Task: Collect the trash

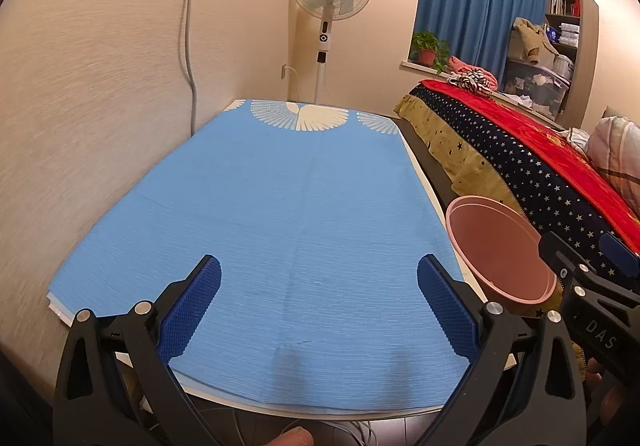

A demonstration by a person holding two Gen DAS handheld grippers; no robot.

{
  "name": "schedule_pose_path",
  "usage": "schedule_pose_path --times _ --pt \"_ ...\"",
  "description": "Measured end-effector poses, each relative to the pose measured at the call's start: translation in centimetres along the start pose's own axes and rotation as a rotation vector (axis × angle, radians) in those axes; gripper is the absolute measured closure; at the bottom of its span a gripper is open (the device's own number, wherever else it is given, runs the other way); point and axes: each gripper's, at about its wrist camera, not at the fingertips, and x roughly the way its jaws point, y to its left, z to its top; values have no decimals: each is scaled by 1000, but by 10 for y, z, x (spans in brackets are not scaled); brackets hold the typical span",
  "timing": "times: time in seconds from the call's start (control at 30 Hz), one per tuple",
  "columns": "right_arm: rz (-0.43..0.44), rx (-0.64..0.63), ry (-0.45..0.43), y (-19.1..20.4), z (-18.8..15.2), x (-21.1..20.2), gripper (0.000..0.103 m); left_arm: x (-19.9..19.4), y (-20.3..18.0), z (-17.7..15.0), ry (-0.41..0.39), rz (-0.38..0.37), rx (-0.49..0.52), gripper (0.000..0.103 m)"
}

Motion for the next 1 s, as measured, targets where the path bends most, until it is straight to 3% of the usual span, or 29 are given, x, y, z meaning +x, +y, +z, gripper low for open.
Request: schedule_pose_path --times 1.0 --pt "4 -2 -5 4 3 -3 6 -3 -1 -1 -3 -5 -1 8"
